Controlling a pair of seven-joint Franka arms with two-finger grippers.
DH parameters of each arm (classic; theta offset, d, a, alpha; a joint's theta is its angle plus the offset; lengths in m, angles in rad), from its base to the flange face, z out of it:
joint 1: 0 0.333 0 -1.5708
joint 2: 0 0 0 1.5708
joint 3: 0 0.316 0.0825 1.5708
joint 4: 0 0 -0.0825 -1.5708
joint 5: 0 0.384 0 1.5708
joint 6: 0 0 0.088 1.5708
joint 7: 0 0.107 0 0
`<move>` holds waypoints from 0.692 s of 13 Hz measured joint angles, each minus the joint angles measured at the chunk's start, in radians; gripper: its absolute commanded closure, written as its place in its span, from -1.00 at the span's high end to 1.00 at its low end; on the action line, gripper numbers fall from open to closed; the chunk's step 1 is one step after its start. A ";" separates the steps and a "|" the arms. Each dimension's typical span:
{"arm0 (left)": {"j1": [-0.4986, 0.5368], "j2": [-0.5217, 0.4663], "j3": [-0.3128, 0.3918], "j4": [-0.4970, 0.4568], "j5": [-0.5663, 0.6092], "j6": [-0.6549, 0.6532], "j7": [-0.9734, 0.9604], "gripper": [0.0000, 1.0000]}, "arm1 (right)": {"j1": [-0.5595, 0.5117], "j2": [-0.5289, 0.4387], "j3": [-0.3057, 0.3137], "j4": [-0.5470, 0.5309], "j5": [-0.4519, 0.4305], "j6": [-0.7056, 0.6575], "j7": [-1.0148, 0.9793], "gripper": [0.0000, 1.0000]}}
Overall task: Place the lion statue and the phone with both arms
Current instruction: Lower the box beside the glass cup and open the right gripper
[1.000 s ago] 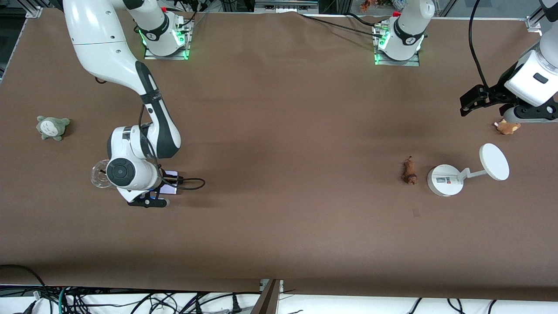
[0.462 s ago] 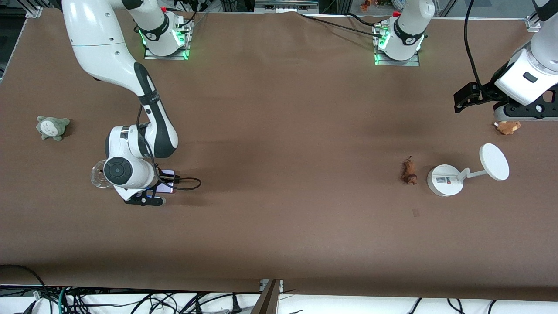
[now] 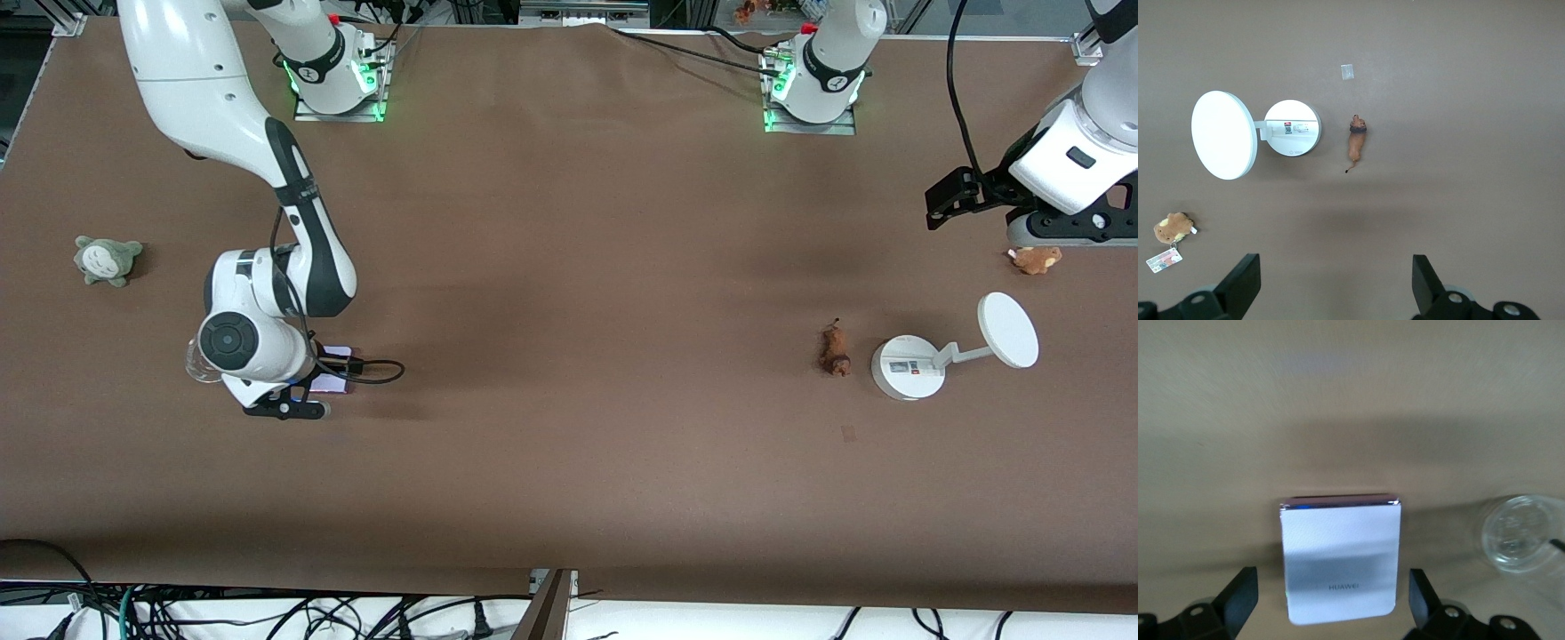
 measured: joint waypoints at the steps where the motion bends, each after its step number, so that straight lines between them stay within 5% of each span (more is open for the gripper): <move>1: 0.000 0.000 0.000 0.000 0.000 -0.001 0.000 1.00 | 0.000 -0.018 0.000 0.003 0.000 0.000 -0.001 1.00; 9: 0.000 -0.003 0.000 0.002 0.000 -0.008 0.000 1.00 | 0.002 -0.115 -0.039 0.187 -0.037 -0.210 -0.094 1.00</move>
